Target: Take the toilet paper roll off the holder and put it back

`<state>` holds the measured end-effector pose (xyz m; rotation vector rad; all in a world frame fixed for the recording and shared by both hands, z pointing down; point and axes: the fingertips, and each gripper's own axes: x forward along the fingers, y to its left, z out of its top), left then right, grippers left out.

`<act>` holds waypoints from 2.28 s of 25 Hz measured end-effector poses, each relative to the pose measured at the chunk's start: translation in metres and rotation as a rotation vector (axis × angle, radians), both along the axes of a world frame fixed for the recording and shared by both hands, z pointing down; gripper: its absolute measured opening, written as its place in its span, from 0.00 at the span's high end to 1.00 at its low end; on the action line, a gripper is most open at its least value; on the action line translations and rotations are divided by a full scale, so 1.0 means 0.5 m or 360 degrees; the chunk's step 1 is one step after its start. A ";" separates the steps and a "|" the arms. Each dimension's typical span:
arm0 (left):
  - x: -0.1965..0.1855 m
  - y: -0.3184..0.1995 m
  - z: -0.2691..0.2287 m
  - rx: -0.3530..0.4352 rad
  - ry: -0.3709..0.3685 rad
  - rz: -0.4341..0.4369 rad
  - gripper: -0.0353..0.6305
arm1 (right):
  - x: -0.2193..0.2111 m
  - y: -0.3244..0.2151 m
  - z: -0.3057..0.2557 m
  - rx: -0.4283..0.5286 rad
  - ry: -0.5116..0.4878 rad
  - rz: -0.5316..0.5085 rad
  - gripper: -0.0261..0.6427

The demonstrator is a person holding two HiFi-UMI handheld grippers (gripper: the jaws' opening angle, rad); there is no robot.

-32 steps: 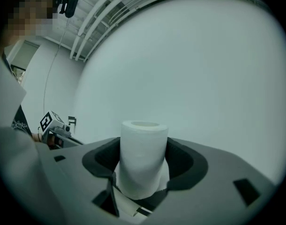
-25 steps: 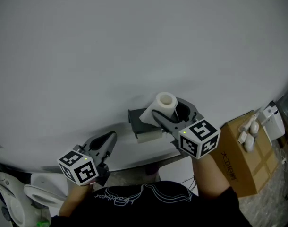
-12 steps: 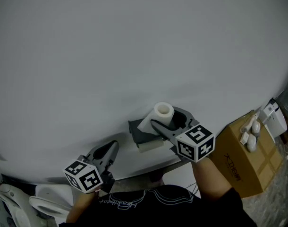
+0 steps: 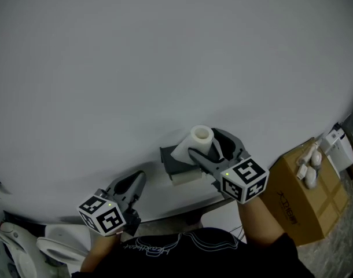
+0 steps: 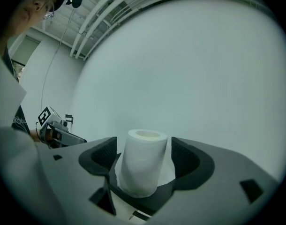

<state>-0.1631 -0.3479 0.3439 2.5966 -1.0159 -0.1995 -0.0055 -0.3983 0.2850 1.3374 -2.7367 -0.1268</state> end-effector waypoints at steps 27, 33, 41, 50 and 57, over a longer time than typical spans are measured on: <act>0.176 0.199 0.025 -0.0024 -0.0037 0.0154 0.94 | 0.093 0.294 0.166 -0.0208 -0.0388 -0.0193 0.96; 0.188 0.239 0.054 -0.0070 -0.0044 0.0146 0.94 | 0.083 0.332 0.197 -0.0300 -0.0421 -0.0256 0.95; 0.186 0.276 0.054 -0.0061 -0.0051 0.0110 0.94 | 0.081 0.374 0.206 -0.0298 -0.0408 -0.0295 0.96; 0.183 0.297 0.063 -0.0077 -0.0053 0.0088 0.94 | 0.078 0.392 0.222 -0.0351 -0.0428 -0.0309 0.95; 0.185 0.296 0.069 -0.0096 -0.0051 0.0085 0.94 | 0.079 0.394 0.230 -0.0367 -0.0413 -0.0308 0.95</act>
